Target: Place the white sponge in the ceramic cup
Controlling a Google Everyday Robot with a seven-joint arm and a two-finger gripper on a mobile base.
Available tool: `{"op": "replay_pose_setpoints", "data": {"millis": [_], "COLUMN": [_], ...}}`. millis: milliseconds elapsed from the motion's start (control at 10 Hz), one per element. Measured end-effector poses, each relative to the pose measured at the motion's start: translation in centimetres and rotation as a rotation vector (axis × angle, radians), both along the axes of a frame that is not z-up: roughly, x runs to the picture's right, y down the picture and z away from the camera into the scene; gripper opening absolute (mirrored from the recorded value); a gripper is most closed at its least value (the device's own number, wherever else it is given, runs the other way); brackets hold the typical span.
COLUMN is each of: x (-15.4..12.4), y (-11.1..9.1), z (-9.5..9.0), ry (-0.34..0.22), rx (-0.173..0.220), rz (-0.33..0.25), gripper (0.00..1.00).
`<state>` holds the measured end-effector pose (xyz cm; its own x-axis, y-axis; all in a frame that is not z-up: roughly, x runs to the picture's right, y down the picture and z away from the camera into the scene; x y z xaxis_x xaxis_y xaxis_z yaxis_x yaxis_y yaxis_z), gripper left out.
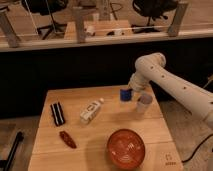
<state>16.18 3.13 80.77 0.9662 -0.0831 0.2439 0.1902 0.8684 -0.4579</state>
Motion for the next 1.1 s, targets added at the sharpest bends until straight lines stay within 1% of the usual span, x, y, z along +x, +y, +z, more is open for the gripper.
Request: {"op": "replay_pose_setpoints", "data": {"millis": [100,400,600,800,1000,1100], "x": [0.7,3.1,2.9,3.4,4.0,4.1], "y": [0.2,-0.1,-0.4,0.0,0.2,0.2], "z": [0.1,-0.4,-0.5,-0.5,-0.6,-0.7], "ry": [0.012,0.044,0.050,0.059,0.066,0.069], "rx": [-0.003,-0.004,-0.001,-0.003,-0.004,-0.005], "rz": [0.006,0.031,0.035,0.035,0.041,0.044], "gripper": [0.01,0.01,0.02,0.13,0.12,0.07]}}
